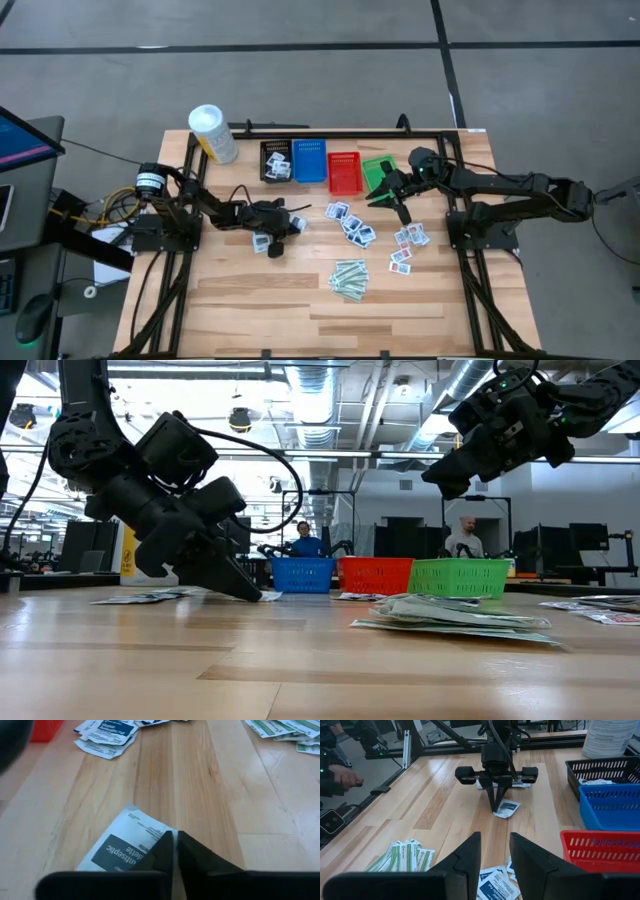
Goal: Pick & Place First Aid Supplies
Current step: Put the gray pad into the black bin
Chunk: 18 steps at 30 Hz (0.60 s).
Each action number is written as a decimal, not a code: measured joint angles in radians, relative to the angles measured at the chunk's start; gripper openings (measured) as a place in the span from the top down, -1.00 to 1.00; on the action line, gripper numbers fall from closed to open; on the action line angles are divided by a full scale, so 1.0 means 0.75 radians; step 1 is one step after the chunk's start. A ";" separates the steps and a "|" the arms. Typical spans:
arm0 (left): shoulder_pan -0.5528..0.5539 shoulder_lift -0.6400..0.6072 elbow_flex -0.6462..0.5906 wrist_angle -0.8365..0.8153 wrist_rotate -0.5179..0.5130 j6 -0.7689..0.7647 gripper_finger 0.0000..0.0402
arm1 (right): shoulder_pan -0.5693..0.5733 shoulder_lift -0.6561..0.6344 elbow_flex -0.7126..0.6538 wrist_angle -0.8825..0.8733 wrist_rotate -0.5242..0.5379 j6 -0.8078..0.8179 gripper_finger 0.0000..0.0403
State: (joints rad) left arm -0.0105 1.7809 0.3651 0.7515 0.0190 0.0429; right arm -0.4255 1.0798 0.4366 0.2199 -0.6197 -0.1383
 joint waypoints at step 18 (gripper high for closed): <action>-0.003 -0.238 -0.007 0.020 -0.012 0.208 0.98 | 0.000 0.000 0.000 -0.001 0.000 -0.001 0.52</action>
State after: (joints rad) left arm -0.0128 1.6026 0.3599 0.7662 0.0100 0.1990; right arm -0.4255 1.0797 0.4365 0.2191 -0.6197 -0.1393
